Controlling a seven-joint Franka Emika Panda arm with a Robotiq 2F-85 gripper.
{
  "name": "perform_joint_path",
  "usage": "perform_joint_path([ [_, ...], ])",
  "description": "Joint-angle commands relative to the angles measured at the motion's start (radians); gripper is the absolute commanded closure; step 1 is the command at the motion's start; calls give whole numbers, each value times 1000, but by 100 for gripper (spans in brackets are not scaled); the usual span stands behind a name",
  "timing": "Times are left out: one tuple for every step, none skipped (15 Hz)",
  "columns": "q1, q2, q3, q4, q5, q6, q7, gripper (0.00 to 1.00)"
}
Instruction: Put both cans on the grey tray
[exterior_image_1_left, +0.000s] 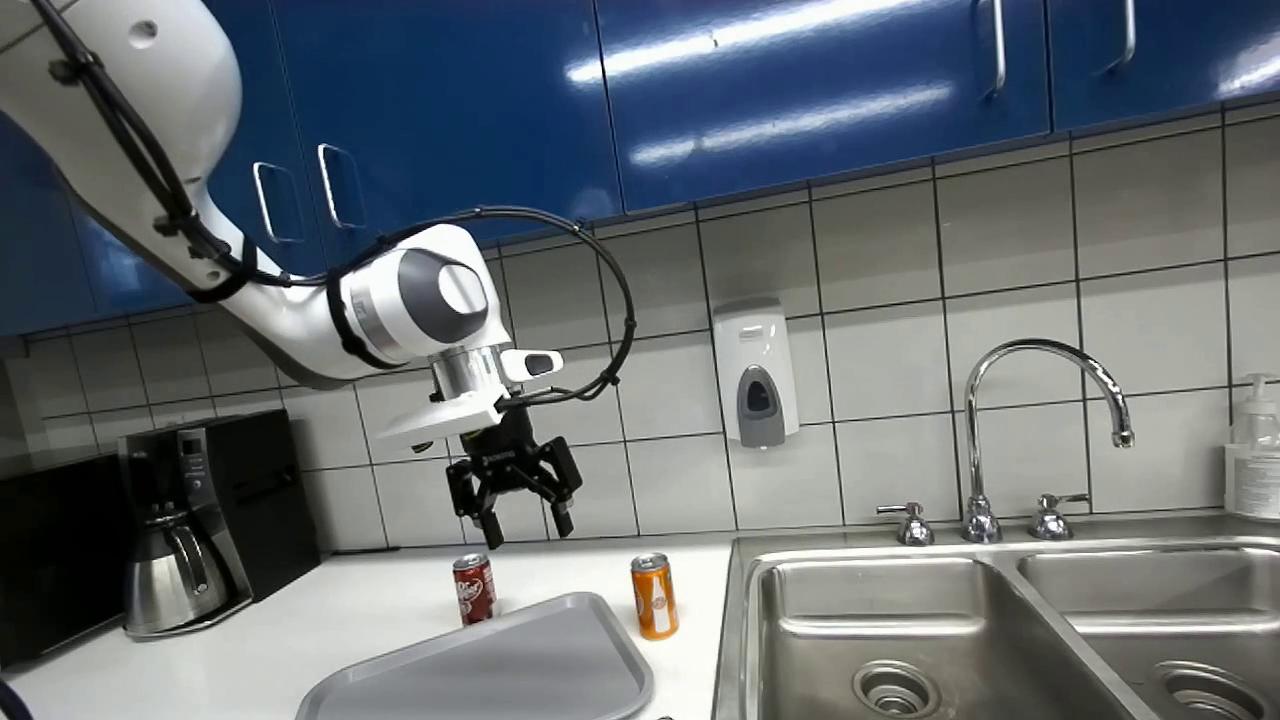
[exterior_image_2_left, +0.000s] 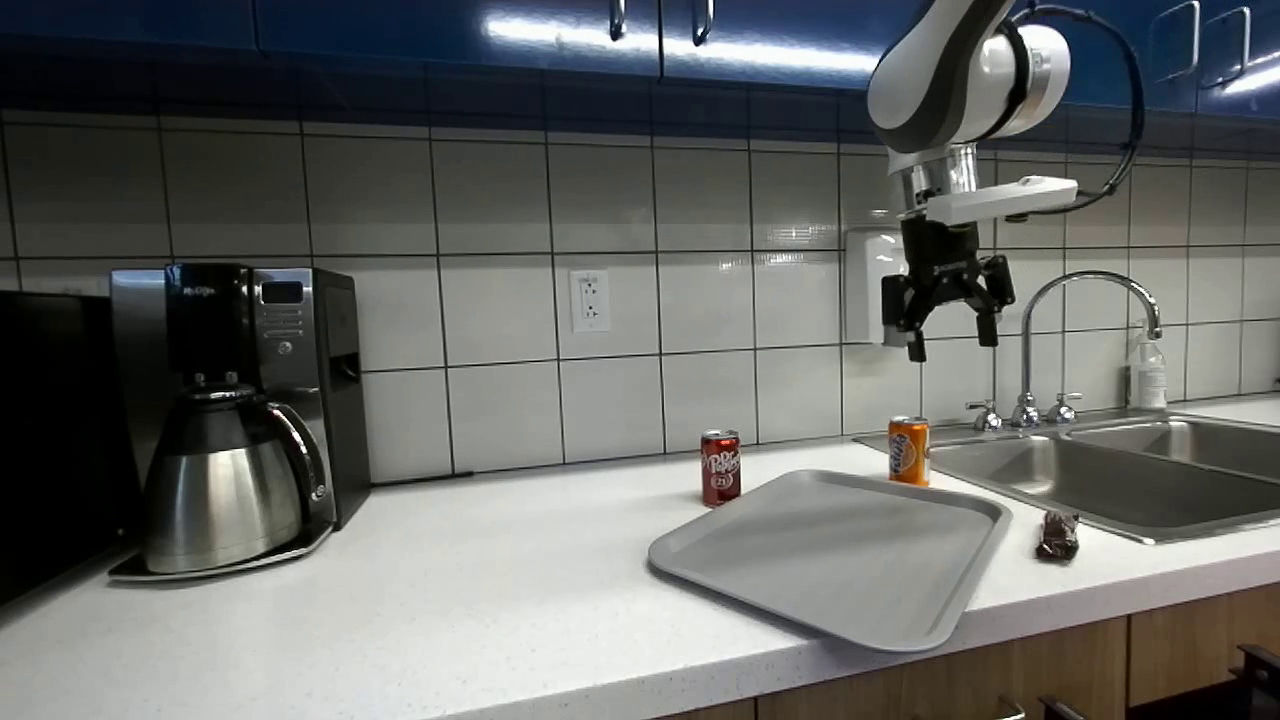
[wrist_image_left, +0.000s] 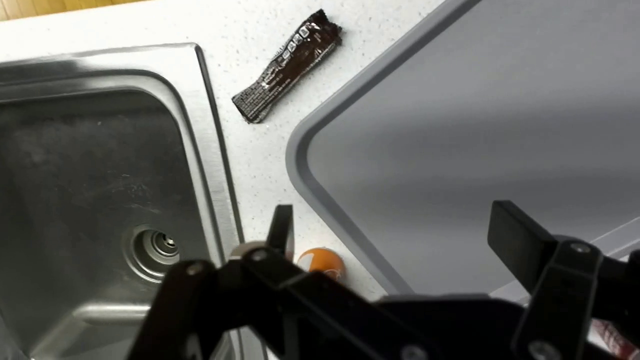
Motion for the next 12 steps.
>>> perform_joint_path([
  [23,50,-8,25,42,44,-77,0],
  [29,61,-9,29,51,55,-95,0],
  [33,74,-8,35,58,66,-112,0],
  [37,85,-8,41,66,74,-131,0],
  [41,99,-8,50,73,80,-150,0],
  [44,110,-8,57,79,87,-168,0],
  [47,125,-7,70,84,87,-185,0],
  [49,139,-7,83,87,85,-204,0],
  [51,154,-6,96,88,85,-222,0],
  [53,167,-5,109,88,84,-237,0],
  [55,181,-3,122,89,85,-252,0],
  [57,194,-2,135,93,85,-266,0],
])
